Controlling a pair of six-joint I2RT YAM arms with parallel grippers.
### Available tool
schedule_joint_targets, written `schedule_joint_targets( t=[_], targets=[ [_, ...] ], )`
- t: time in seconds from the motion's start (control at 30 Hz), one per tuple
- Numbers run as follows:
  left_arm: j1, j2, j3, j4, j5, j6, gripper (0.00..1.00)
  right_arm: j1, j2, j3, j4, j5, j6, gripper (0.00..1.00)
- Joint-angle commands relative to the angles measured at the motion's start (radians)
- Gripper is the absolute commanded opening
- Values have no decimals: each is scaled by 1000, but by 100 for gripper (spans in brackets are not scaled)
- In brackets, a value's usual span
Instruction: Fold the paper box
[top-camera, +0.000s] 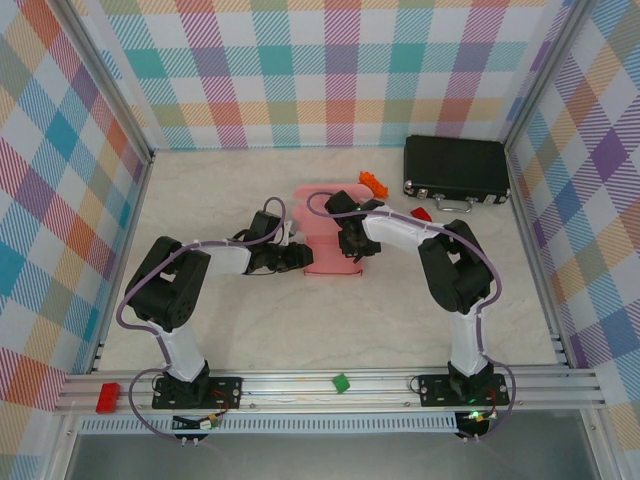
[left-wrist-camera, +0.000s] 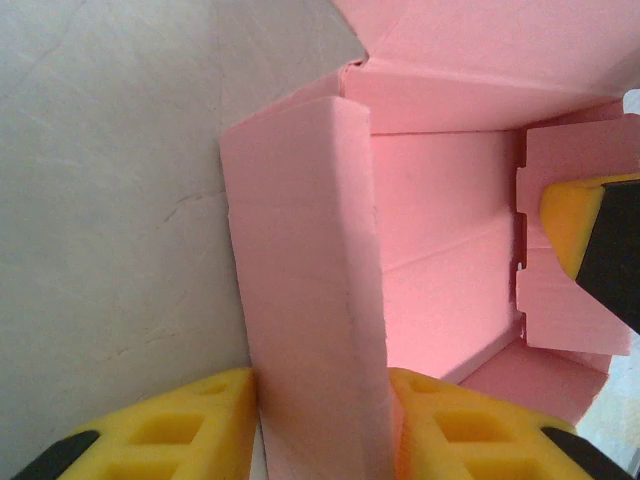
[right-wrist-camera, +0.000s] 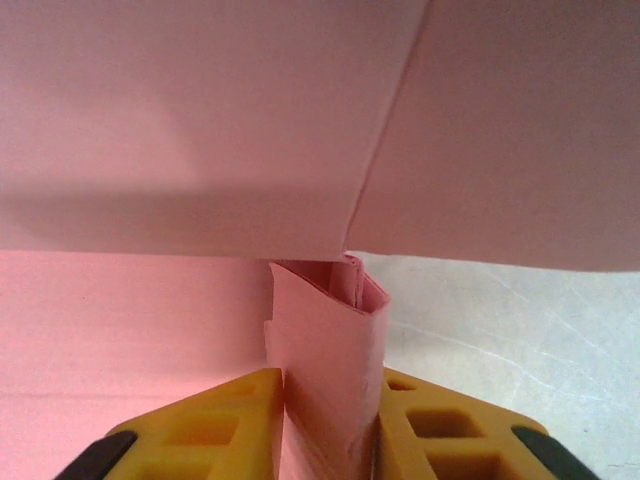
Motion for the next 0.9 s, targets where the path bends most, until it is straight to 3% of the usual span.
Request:
schedule_joint_targets(
  t=[0.0, 0.47, 0.87],
  targets=[
    [-7, -8, -3, -33, 8, -2, 37, -5, -3, 14, -15, 20, 12, 24],
    [-7, -3, -2, -31, 9, -6, 37, -5, 54, 23, -53, 85, -13, 9],
    [-7, -5, -6, -28, 11, -8, 36, -6, 111, 13, -89, 106, -39, 9]
  ],
)
